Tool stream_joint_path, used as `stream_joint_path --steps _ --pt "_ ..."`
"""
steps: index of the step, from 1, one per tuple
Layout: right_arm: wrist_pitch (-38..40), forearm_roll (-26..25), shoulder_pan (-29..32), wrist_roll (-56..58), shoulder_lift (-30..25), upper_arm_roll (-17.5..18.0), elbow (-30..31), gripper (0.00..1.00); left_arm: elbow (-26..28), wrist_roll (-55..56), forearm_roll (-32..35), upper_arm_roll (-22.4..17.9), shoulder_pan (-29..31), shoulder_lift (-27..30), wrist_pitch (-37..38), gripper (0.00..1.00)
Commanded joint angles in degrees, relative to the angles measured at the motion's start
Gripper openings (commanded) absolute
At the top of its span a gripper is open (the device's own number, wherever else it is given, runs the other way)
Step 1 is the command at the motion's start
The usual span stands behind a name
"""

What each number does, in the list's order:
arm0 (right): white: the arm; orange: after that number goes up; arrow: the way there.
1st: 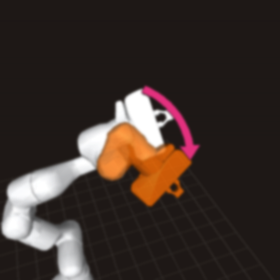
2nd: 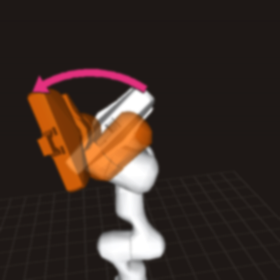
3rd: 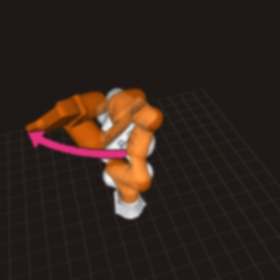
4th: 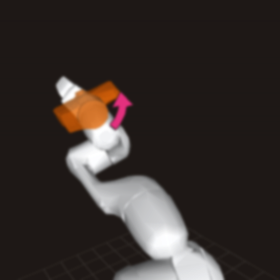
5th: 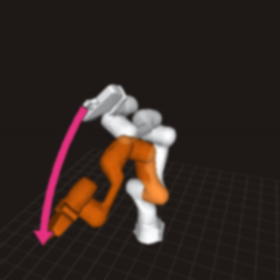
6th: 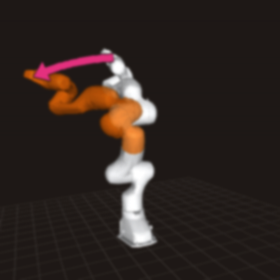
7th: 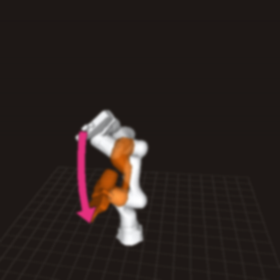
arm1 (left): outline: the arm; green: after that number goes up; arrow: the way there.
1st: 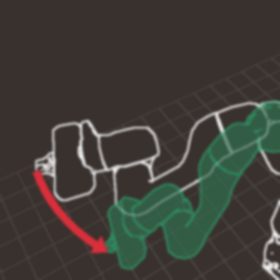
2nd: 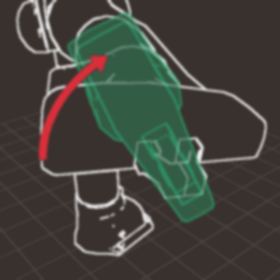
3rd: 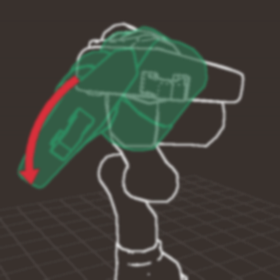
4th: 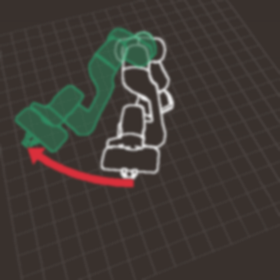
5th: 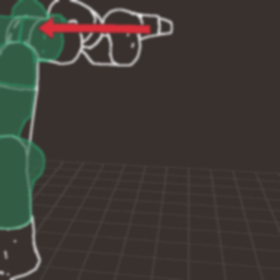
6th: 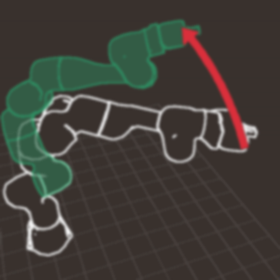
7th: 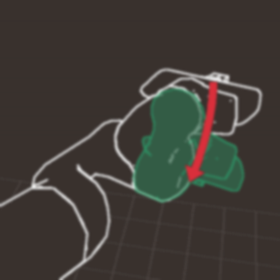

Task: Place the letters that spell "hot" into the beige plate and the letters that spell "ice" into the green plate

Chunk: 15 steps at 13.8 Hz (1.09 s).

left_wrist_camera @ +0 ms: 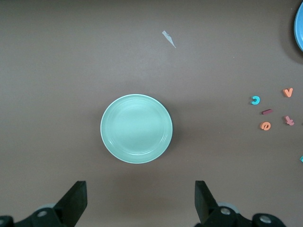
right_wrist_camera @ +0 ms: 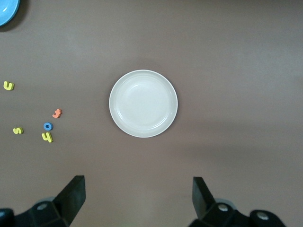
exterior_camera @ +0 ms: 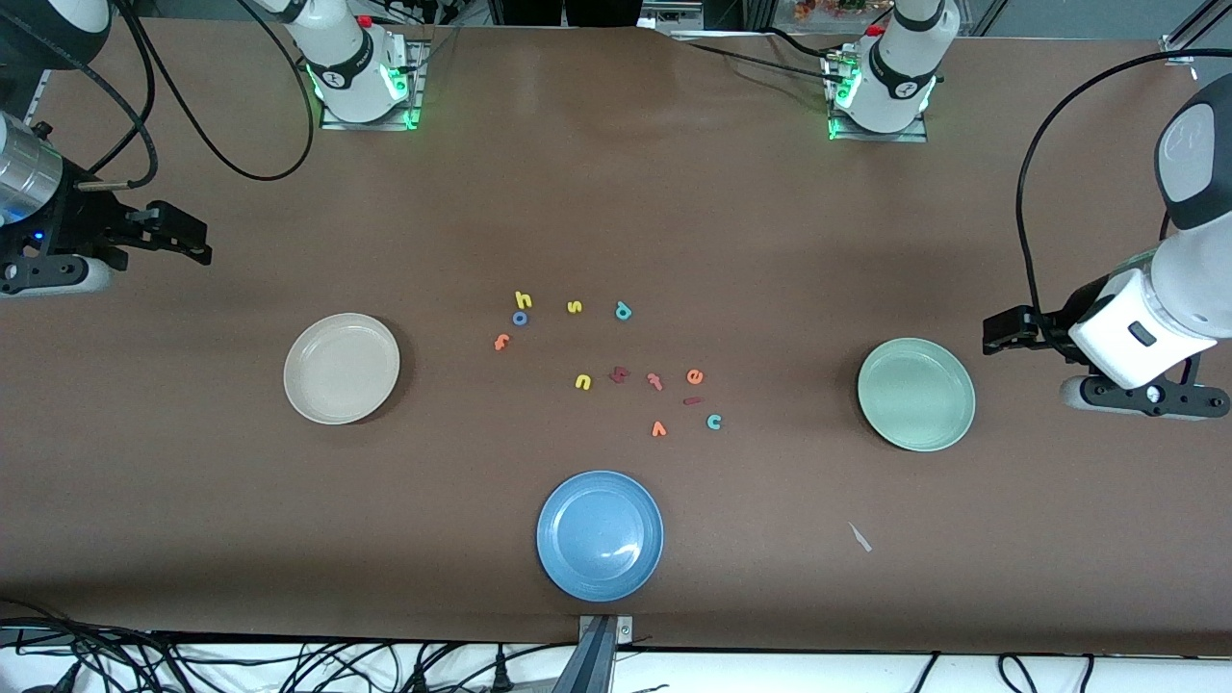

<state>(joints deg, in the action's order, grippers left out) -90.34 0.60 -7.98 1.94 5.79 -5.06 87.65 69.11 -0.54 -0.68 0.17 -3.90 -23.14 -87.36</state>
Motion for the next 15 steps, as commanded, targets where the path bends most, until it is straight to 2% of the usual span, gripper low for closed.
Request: stream_joint_path --steps 1,3,6,8,11,13,15 --pt "1.1 -0.2 0.0 -0.8 0.4 0.1 -1.2 1.0 0.5 -0.1 -1.4 0.1 -0.1 -0.1 0.5 1.0" --pt "1.1 -0.2 0.1 -0.8 0.4 0.1 -1.2 1.0 0.6 2.7 -1.6 0.4 -0.8 -1.4 0.5 1.0" --pt "1.0 -0.2 0.3 -0.7 0.7 0.0 -1.2 1.0 0.5 10.7 -1.8 0.4 -5.9 -5.3 -0.1 1.0" --pt "1.1 -0.2 0.3 -0.8 0.7 0.0 -1.2 1.0 -0.2 19.3 -2.6 0.4 -7.6 -8.0 -1.2 1.0" --pt "1.1 -0.2 0.2 -0.8 0.7 0.1 -1.2 1.0 0.0 36.9 -6.7 0.4 -11.0 -11.4 -9.6 1.0" --pt "1.1 -0.2 0.2 -0.8 0.7 0.1 -1.3 1.0 0.0 48.2 -7.1 0.3 -14.4 -14.5 -10.9 1.0" --pt "1.0 -0.2 -0.1 -0.8 0.7 0.1 -1.5 1.0 0.4 55.6 -7.1 0.4 -16.1 -17.3 -16.8 1.0"
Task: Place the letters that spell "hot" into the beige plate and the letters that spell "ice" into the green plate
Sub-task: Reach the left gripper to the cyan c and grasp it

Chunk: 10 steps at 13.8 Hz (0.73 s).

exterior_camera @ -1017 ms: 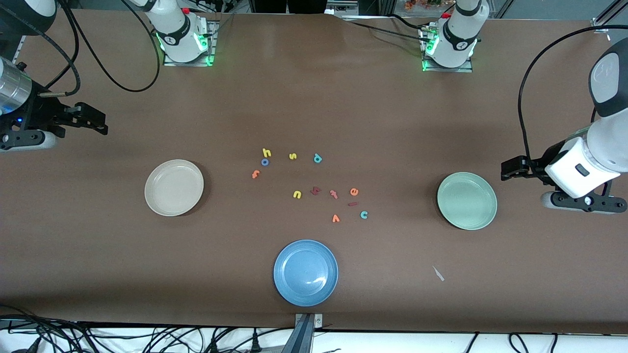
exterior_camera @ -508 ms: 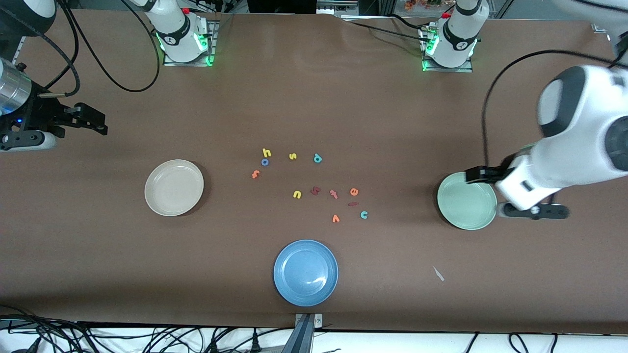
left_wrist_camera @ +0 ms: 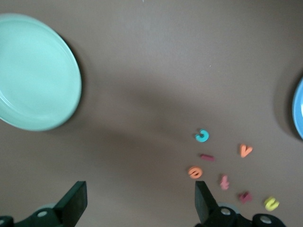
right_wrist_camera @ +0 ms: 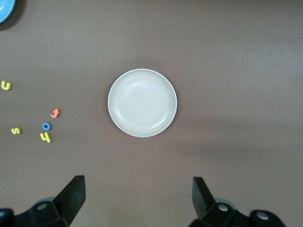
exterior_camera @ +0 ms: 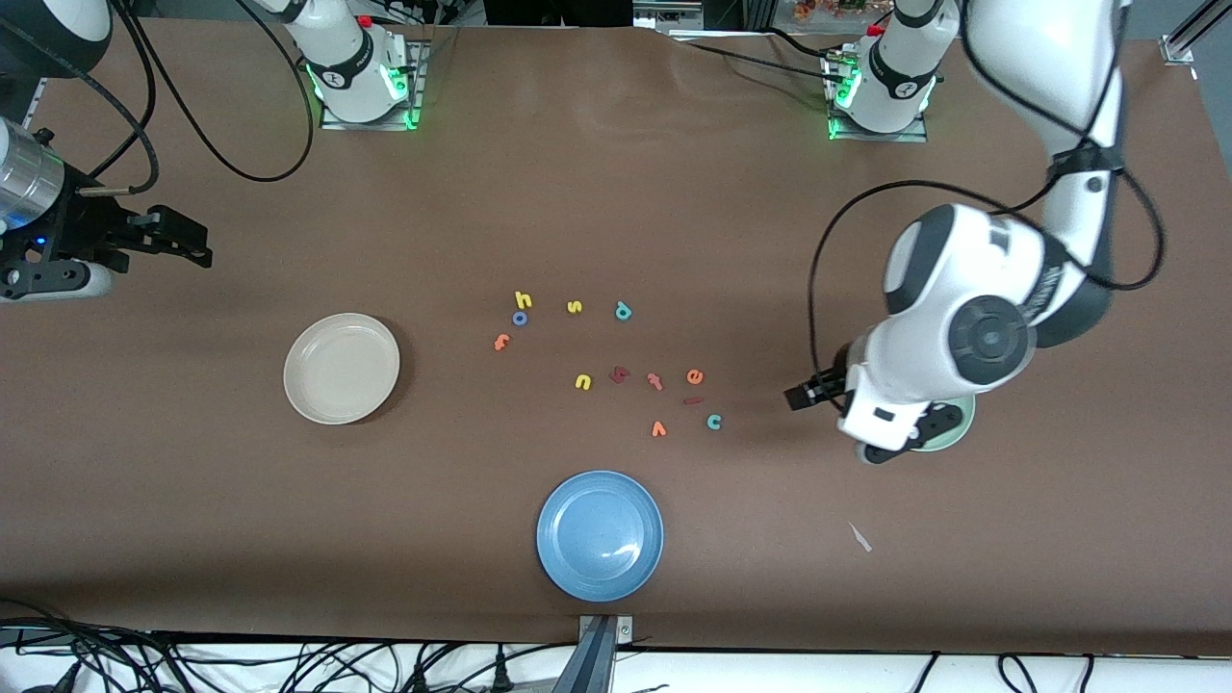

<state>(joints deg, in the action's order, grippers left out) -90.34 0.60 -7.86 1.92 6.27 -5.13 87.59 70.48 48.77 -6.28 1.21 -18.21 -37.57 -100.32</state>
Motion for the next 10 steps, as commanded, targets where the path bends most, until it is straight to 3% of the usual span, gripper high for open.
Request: stream_joint_path --steps 1,7,10 --pt "1.0 -0.2 -0.2 -0.8 0.2 0.1 -1.5 1.0 -1.0 9.2 -1.5 -0.7 -2.9 -4.3 -7.1 1.0" --pt "1.0 -0.2 -0.1 -0.9 0.2 0.1 -1.5 1.0 -1.0 25.3 -1.1 -0.7 -7.4 -12.7 -18.5 0.99" --pt "1.0 -0.1 0.0 -0.9 0.3 0.1 -1.4 1.0 -1.0 25.5 -1.2 -0.8 -8.3 -14.8 -18.7 0.85"
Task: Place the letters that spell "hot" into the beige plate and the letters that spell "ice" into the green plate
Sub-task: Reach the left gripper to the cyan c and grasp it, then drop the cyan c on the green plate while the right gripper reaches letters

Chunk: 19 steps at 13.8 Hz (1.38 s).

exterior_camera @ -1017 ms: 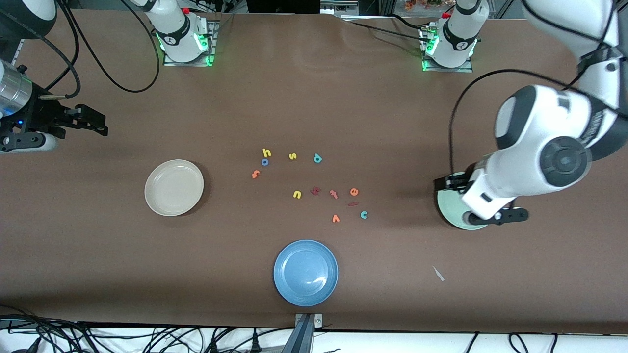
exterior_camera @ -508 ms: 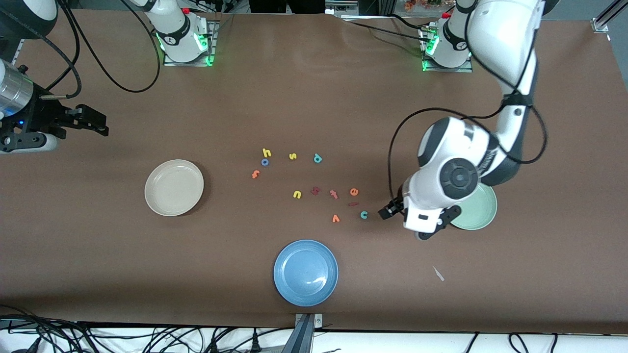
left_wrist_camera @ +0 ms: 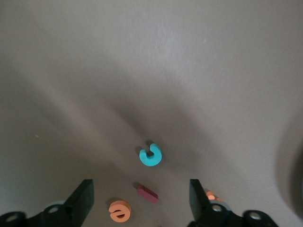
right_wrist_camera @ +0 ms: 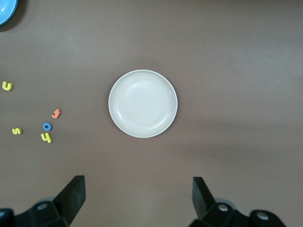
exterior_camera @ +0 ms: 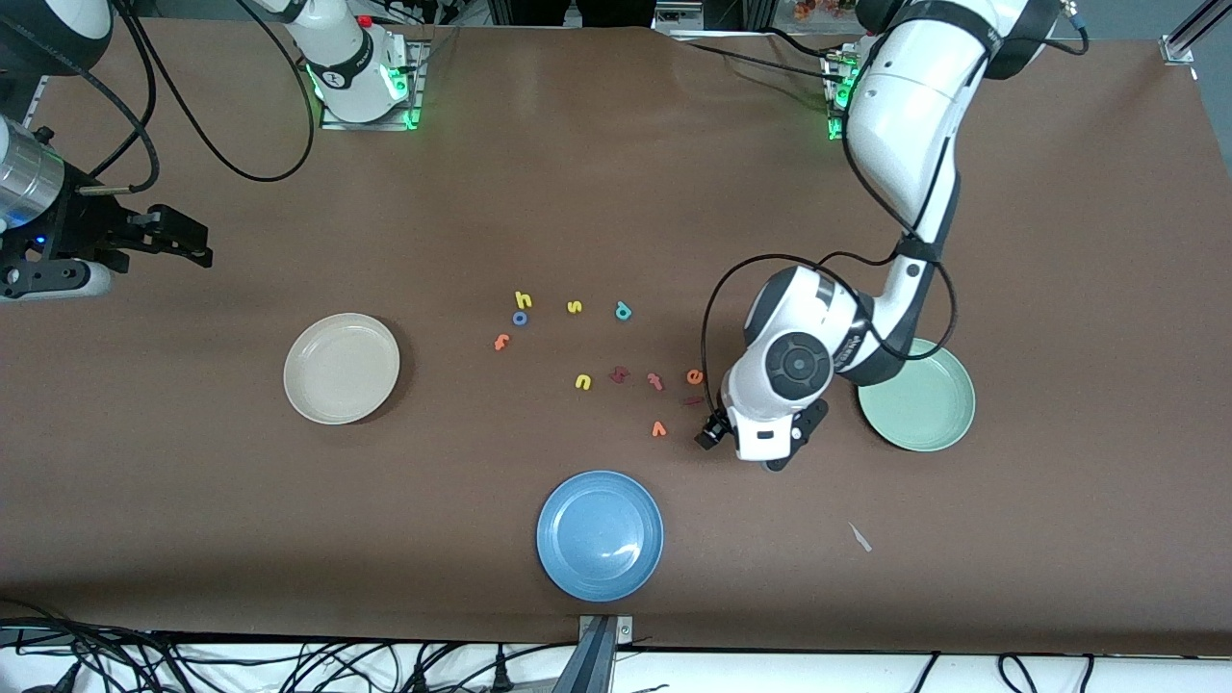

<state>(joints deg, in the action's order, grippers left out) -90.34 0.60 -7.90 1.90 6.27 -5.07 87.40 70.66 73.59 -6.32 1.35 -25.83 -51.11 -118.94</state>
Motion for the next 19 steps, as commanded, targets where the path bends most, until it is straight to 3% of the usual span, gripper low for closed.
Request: stream_joint_path --steps 1,8,15,19 --pt "1.0 -0.2 0.0 -0.8 0.3 0.0 -1.2 1.0 -1.2 0.7 -1.2 -0.9 -0.7 -2.0 -0.2 0.85" --pt "1.0 -0.8 0.1 -0.3 0.3 0.1 -1.2 1.0 -1.1 3.0 -1.1 -0.9 -1.1 -4.2 -6.0 0.61" --pt "1.7 0.0 0.0 0.4 1.6 0.0 -0.7 1.0 -1.1 3.0 -1.0 -0.9 -1.1 -5.5 -6.0 0.55" --pt "0.8 3.3 -1.5 -1.3 3.8 0.2 -0.8 1.0 -1.1 3.0 -1.0 -0.9 -1.1 -5.6 -6.0 0.23"
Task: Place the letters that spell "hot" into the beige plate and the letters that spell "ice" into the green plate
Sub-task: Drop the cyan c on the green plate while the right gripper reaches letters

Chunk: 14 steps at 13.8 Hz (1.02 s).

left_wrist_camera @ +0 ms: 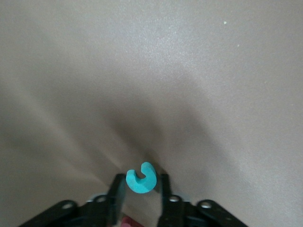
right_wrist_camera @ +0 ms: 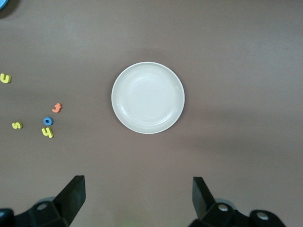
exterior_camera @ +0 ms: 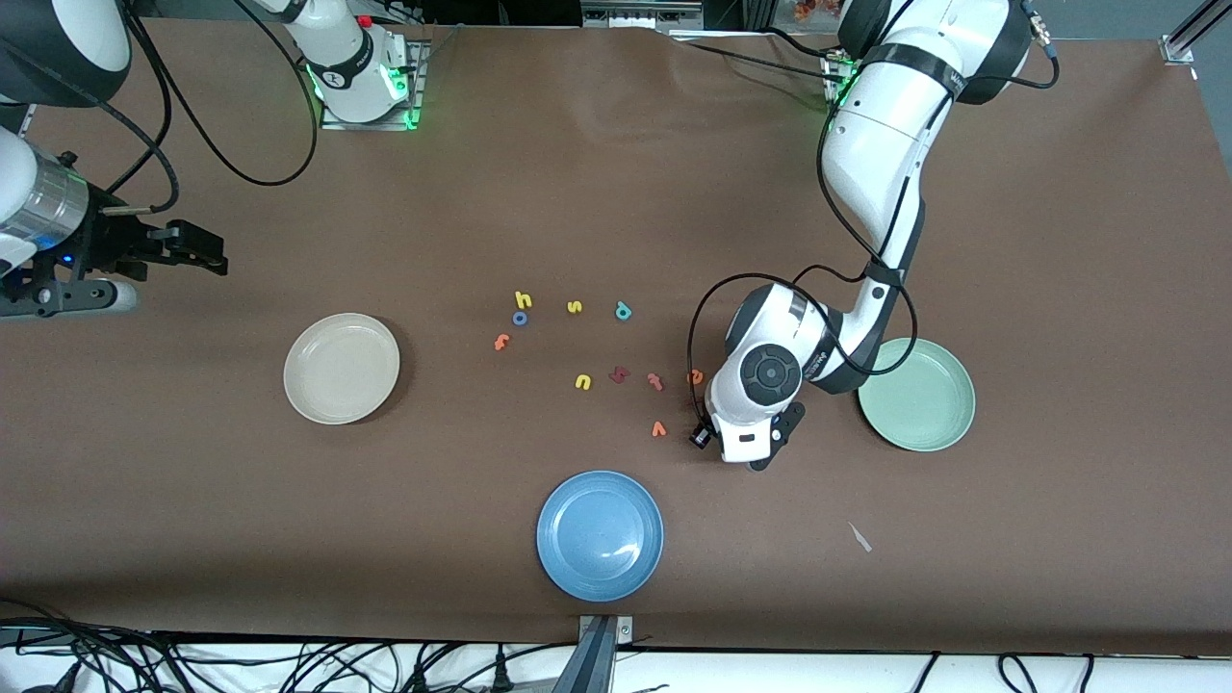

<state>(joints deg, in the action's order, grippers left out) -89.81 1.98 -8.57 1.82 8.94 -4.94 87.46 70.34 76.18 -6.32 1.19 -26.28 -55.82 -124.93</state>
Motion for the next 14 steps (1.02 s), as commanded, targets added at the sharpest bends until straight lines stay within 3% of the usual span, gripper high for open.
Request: stream_joint_path --steps 1,3,7,11,14 --pt "0.2 3.5 -0.9 -1.3 1.9 0.1 -1.1 1.0 -0.7 0.3 -0.9 -0.8 -0.7 -0.8 0.0 0.15" --pt "-1.1 5.0 -1.4 -1.3 4.1 0.2 -1.3 1.0 -0.7 -0.5 -0.6 -0.8 -0.4 -0.7 0.0 0.0" --pt "-7.6 4.6 -6.9 -6.6 9.8 0.3 -0.9 0.99 -1.2 -4.5 -0.7 -0.8 2.4 3.9 3.6 0.0" --pt "-22.9 4.3 -6.9 -9.0 14.9 4.8 4.7 0.99 -1.3 -20.9 -1.0 -0.8 8.8 10.5 19.3 0.0" --pt "-33.7 2.3 -6.9 -15.9 17.8 9.0 8.8 0.99 -0.7 -36.4 -0.5 -1.2 15.0 12.6 29.7 0.0"
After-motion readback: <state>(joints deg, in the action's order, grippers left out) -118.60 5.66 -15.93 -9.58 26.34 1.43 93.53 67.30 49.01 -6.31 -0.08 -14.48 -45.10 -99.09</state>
